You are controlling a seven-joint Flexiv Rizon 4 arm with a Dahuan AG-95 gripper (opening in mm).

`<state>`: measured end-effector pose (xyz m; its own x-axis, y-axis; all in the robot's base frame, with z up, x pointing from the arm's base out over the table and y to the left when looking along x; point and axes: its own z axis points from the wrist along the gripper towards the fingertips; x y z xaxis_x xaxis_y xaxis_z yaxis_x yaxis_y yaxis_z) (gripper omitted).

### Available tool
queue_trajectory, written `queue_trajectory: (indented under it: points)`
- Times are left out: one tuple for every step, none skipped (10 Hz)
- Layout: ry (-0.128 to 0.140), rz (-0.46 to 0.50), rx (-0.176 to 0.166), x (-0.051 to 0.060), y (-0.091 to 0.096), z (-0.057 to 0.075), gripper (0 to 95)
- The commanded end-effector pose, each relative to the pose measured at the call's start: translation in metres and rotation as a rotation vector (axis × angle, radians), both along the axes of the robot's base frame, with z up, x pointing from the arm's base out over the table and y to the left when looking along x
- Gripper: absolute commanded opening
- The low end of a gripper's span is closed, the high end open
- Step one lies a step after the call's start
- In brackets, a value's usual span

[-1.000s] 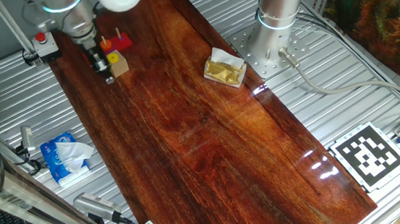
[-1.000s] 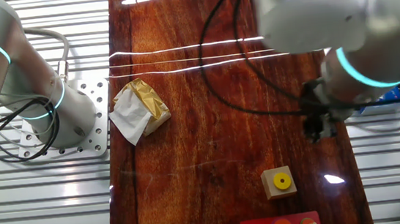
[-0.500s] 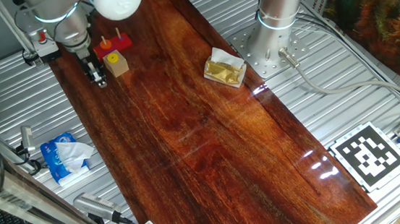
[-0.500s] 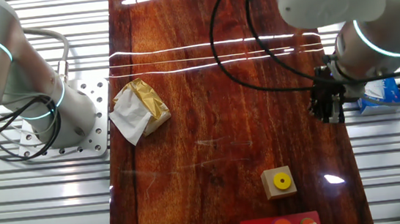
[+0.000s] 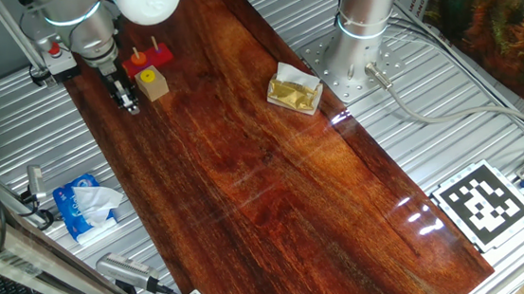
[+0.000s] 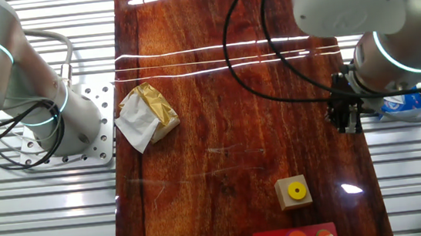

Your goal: Take out one Hanoi block and throw it aside

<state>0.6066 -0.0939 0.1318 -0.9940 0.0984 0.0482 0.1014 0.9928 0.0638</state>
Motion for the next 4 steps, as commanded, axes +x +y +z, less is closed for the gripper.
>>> queue_trajectory:
  points:
    - [0.010, -0.002, 0.004, -0.0016, 0.0004, 0.0010, 0.0]
    - [0.015, 0.006, 0.007, -0.0016, 0.0004, 0.0008, 0.0]
    - [0.017, 0.010, 0.012, -0.0015, 0.0004, 0.0005, 0.0]
    - [0.019, 0.011, 0.013, -0.0015, 0.0003, 0.0004, 0.0]
